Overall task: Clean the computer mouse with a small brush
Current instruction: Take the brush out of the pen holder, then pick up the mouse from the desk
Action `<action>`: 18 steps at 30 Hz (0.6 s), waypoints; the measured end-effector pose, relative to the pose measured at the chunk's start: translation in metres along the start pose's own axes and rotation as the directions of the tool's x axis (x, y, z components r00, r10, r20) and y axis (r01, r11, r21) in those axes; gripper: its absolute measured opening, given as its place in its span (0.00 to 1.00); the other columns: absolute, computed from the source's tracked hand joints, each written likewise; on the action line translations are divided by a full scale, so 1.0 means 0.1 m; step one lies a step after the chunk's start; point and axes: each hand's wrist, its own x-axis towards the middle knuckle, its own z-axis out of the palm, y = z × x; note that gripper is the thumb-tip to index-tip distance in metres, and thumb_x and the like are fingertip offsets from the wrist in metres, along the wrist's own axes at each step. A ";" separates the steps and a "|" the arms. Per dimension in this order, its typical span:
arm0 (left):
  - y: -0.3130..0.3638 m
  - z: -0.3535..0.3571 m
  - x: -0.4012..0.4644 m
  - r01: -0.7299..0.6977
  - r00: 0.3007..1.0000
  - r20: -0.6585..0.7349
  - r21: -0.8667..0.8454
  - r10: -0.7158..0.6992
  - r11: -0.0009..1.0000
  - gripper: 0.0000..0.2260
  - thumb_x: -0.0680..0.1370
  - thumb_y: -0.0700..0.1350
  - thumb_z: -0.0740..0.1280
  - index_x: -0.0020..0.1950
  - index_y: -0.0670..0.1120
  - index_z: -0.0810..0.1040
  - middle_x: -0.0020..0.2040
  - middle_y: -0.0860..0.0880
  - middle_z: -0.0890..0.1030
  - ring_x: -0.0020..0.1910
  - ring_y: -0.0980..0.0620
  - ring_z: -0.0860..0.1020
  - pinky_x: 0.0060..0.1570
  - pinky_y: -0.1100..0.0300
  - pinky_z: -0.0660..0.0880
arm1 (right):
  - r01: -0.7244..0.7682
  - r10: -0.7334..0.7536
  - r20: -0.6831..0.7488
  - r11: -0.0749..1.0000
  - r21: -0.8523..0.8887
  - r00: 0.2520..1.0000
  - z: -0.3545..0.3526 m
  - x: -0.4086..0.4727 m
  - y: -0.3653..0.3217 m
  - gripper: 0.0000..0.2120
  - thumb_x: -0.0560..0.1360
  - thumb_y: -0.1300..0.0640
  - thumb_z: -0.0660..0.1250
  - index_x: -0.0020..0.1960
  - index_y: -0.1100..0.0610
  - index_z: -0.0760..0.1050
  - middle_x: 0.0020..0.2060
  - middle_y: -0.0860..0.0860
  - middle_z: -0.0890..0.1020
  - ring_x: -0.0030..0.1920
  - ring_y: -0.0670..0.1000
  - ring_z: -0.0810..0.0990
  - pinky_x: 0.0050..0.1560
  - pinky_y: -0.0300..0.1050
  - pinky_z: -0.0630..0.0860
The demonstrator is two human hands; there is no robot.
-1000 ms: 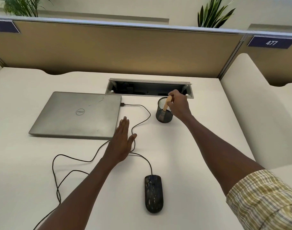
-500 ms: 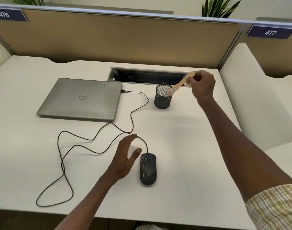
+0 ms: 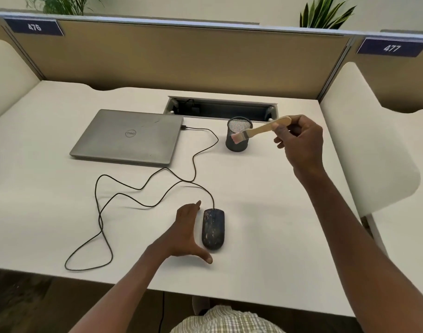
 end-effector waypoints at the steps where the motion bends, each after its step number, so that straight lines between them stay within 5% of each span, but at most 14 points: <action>1: 0.00 0.02 0.01 0.000 1.000 -0.003 0.005 0.000 1.000 0.73 0.46 0.76 0.77 0.80 0.59 0.39 0.76 0.62 0.49 0.78 0.58 0.45 0.77 0.54 0.56 | 0.000 0.000 0.007 1.000 0.004 1.000 -0.01 -0.04 -0.01 0.04 0.75 0.62 0.73 0.47 0.58 0.79 0.37 0.55 0.84 0.28 0.44 0.80 0.31 0.40 0.77; 18: -0.05 0.22 0.12 -0.029 0.982 -0.185 -0.013 0.026 1.000 0.63 0.45 0.78 0.74 0.77 0.62 0.58 0.66 0.58 0.57 0.72 0.56 0.52 0.74 0.55 0.56 | 0.014 -0.014 -0.012 0.999 -0.046 1.000 -0.29 -0.26 0.02 0.05 0.75 0.60 0.73 0.49 0.61 0.79 0.36 0.47 0.83 0.28 0.44 0.80 0.31 0.39 0.76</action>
